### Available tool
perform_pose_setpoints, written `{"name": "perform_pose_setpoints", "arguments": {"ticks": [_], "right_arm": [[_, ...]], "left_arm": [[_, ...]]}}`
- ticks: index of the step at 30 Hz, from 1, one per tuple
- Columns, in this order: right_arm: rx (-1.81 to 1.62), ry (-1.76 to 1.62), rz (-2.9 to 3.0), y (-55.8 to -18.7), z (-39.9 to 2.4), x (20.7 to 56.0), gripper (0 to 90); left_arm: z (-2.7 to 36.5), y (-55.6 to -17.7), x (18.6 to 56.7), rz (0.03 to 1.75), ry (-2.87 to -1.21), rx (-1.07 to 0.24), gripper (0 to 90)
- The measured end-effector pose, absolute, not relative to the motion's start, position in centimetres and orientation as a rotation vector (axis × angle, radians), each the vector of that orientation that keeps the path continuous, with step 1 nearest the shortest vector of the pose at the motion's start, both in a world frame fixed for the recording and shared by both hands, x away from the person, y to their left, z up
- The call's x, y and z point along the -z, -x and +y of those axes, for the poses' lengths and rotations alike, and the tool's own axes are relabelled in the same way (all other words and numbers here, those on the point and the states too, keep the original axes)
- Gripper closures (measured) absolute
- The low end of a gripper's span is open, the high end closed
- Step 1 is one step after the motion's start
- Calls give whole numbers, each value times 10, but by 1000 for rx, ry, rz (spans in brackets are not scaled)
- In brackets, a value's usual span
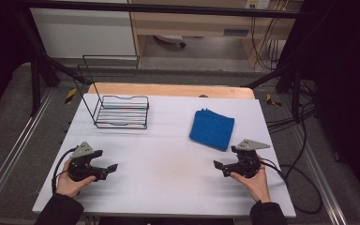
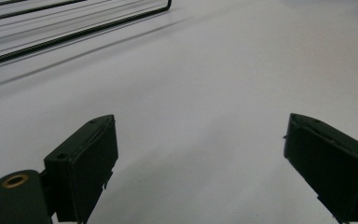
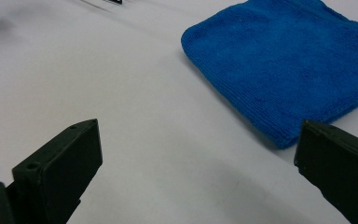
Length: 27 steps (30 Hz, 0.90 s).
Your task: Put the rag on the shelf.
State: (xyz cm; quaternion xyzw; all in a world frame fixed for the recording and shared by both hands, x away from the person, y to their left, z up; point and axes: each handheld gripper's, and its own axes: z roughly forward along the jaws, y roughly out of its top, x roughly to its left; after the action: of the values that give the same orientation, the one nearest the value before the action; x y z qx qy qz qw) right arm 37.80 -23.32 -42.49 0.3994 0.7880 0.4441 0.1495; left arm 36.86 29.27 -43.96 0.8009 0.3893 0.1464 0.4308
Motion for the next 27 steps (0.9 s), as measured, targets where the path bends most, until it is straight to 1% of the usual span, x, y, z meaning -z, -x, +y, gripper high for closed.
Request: {"name": "perform_pose_setpoints", "arguments": {"ticks": [5, 12, 13, 14, 16, 17, 18, 19, 21, 22, 24, 25, 27], "right_arm": [[-1266, -1128, 2248, -385, -220, 417, 33], [-1207, -1083, 2272, -409, -194, 413, 113], [-1207, -1083, 2272, -409, -194, 413, 113], [-1187, -1072, 2281, -418, -186, 415, 155], [-1176, -1069, 2289, -421, -184, 416, 169], [-1163, -1060, 2299, -430, -176, 420, 222], [-1163, -1060, 2299, -430, -176, 420, 222], [-1149, -1043, 2310, -439, -170, 424, 259], [-1141, -1041, 2321, -442, -166, 427, 275], [-1122, -1036, 2336, -449, -161, 430, 316], [-1097, -1032, 2348, -454, -157, 433, 358], [-1083, -1022, 2354, -457, -155, 434, 401], [-1057, -996, 2364, -462, -151, 436, 435]], "left_arm": [[292, -368, 440, 969, -1998, -368, 98], [293, -368, 440, 980, -1992, -366, 101], [293, -368, 440, 979, -1991, -366, 101], [293, -368, 440, 978, -1990, -366, 102], [293, -368, 440, 979, -1991, -366, 103], [293, -368, 440, 980, -1992, -366, 104], [293, -368, 440, 981, -1995, -366, 104], [293, -368, 441, 986, -1998, -367, 106], [294, -368, 441, 989, -1998, -369, 107], [294, -368, 440, 992, -1995, -371, 107], [294, -369, 440, 992, -1994, -373, 108], [294, -369, 440, 993, -1994, -372, 108], [294, -369, 440, 992, -1995, -372, 109]]}}
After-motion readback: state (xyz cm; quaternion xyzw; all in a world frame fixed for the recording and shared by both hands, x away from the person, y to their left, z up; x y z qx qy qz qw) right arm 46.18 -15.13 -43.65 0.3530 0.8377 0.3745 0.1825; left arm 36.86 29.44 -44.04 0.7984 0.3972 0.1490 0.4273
